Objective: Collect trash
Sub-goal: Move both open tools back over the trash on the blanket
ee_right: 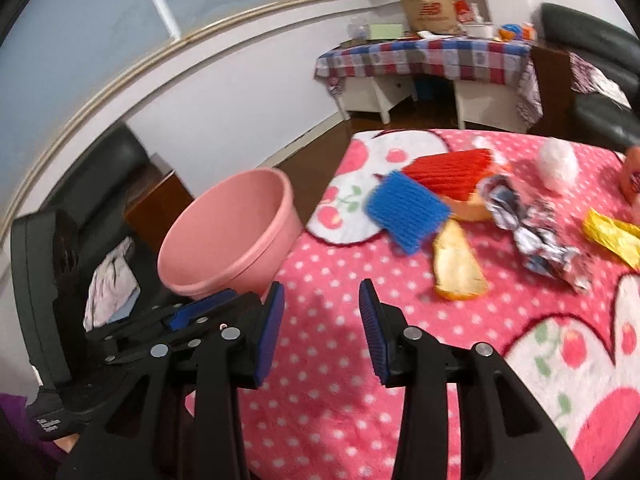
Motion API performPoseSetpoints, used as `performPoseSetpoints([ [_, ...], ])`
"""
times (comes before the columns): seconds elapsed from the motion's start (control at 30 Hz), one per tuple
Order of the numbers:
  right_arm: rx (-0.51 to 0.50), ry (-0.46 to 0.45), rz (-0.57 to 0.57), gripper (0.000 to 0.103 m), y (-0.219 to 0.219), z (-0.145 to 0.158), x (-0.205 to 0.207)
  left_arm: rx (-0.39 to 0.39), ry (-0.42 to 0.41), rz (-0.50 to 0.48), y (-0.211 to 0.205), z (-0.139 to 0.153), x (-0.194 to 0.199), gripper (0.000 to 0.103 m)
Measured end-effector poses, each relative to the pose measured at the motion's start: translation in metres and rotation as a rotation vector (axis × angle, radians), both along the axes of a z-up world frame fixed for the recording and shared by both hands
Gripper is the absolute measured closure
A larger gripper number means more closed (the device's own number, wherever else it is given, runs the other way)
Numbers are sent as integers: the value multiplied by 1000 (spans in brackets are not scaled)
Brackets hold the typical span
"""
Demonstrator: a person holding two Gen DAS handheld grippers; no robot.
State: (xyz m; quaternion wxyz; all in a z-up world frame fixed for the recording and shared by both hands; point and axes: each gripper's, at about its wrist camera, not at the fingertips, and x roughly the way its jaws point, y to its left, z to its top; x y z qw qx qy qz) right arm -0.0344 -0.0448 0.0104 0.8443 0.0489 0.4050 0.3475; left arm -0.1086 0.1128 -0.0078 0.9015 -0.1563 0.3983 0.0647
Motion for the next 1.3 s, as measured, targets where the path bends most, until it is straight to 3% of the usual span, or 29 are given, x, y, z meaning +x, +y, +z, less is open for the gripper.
performPoseSetpoints([
  [0.17, 62, 5, -69, 62, -32, 1, -1, 11, 13, -46, -15, 1, 10, 67],
  [0.23, 104, 3, -93, 52, -45, 3, -2, 9, 22, -66, -21, 0, 13, 67],
  [0.57, 184, -48, -77, 51, -63, 11, -6, 67, 30, -148, -50, 4, 26, 64],
  [0.87, 188, -4, -114, 51, -81, 0, 11, 78, 48, -217, -70, 2, 40, 64],
  [1.3, 87, -20, -153, 51, -106, -14, 38, 36, 86, -263, -77, -9, 59, 61],
])
